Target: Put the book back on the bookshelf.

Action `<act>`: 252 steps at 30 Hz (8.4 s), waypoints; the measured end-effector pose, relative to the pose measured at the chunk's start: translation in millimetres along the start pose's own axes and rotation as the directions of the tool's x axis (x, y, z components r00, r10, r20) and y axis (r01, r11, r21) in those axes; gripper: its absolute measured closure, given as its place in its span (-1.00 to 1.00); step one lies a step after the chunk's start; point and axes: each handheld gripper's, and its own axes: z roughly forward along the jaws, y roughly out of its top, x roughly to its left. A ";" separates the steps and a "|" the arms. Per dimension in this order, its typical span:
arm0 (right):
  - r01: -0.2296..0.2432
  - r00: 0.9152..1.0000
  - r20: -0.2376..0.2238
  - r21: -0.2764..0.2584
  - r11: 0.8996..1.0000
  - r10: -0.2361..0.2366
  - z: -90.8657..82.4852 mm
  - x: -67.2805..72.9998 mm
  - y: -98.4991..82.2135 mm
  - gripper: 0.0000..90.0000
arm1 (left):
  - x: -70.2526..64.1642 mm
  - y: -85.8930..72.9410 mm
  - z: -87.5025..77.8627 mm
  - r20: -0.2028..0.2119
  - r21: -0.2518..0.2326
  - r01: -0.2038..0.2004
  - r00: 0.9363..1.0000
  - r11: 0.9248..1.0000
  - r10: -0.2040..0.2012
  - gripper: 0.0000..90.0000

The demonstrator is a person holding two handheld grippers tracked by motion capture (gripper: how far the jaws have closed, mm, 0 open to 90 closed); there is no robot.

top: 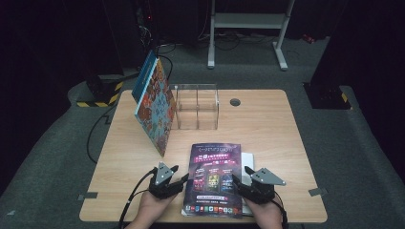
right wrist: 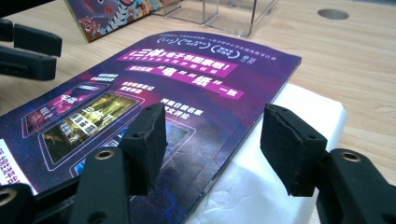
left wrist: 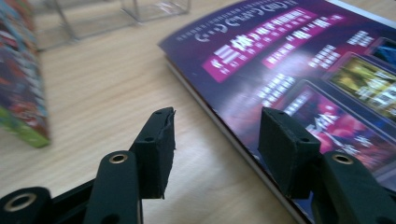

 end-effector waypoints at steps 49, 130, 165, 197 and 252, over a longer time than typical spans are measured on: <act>-0.070 0.997 -0.009 0.149 0.986 0.073 1.4 -3.1 0.9 -0.42 | -17.8 -4.7 11.5 -0.162 0.198 -0.143 0.971 0.970 0.177 0.05; -0.162 0.986 0.050 0.144 0.976 0.156 -9.7 -26.1 -7.0 -0.49 | -38.9 19.4 39.7 -0.070 0.160 -0.185 0.978 0.970 0.198 -0.03; -0.307 0.946 -0.045 0.202 0.930 0.322 -2.4 -40.9 -9.5 -0.48 | -38.4 21.6 20.3 0.124 0.042 0.037 0.991 0.998 -0.042 -0.50; -0.151 0.978 -0.113 0.192 0.970 0.175 -16.2 -16.2 6.0 0.44 | -23.0 14.0 26.5 0.020 0.121 -0.046 0.999 0.992 0.044 -0.40; -0.143 0.985 -0.112 -0.073 0.987 0.134 -11.8 10.3 60.6 0.84 | -5.2 18.7 8.3 -0.034 0.035 -0.013 0.999 0.999 0.014 -0.34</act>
